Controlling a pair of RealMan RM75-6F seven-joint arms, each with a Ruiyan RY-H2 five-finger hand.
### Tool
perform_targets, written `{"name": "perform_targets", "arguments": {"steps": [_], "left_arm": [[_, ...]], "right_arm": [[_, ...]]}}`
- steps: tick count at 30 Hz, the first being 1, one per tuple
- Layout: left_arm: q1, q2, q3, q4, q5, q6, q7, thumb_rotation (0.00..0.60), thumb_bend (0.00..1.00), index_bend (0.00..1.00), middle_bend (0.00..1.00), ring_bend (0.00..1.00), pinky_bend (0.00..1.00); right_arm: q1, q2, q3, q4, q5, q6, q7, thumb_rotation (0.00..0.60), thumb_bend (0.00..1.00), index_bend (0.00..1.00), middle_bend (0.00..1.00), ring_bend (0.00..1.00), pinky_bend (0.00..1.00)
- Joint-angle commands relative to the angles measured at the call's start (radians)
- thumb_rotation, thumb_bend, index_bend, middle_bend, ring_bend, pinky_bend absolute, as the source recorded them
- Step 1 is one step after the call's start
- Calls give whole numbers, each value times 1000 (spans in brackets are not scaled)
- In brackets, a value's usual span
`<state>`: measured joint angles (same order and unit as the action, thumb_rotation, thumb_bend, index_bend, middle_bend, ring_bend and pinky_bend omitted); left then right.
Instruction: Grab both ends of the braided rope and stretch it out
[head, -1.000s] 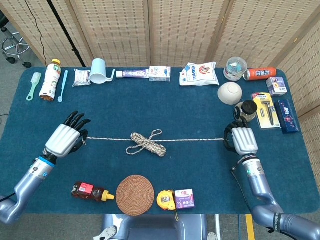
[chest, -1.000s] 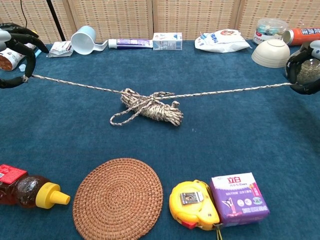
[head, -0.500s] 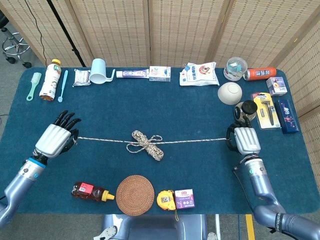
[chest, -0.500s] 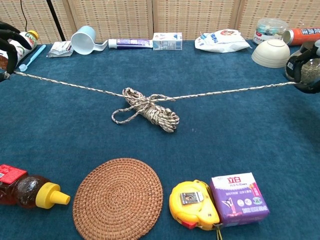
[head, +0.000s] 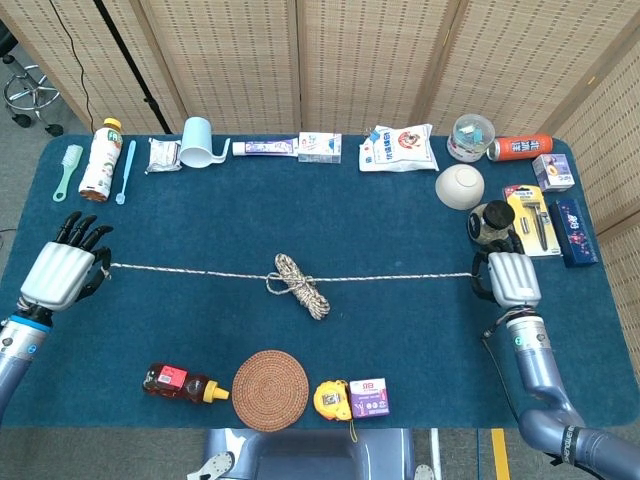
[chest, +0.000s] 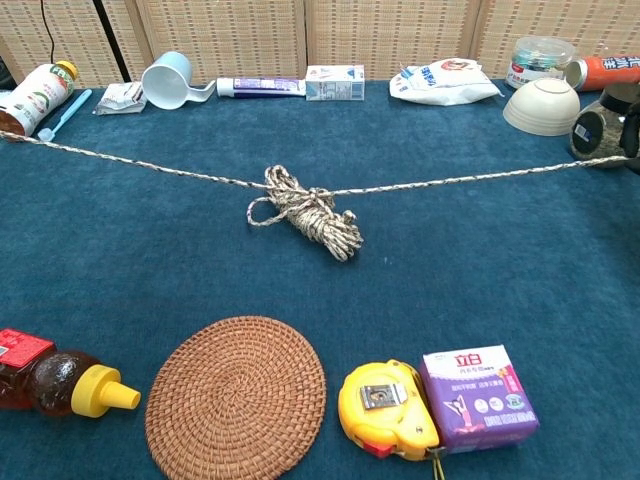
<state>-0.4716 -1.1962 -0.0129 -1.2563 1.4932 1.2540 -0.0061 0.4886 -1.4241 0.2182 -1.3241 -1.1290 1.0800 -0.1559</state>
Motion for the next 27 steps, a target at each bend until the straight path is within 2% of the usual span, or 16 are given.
{"name": "perform_targets", "arguments": {"steps": [1,27], "left_arm": [[10,10,-5,9,-9,1,-6,600,389,724,226,81,0],[76,41,-24,69,-56,-8,-22,600,390,724,226,81,0]], "right_arm": [[-4,5,1,4,4,1,3,600,513,676,391,229,0],[-29,31,5,24,12,15,22,600,513,676,391,229,0]]}}
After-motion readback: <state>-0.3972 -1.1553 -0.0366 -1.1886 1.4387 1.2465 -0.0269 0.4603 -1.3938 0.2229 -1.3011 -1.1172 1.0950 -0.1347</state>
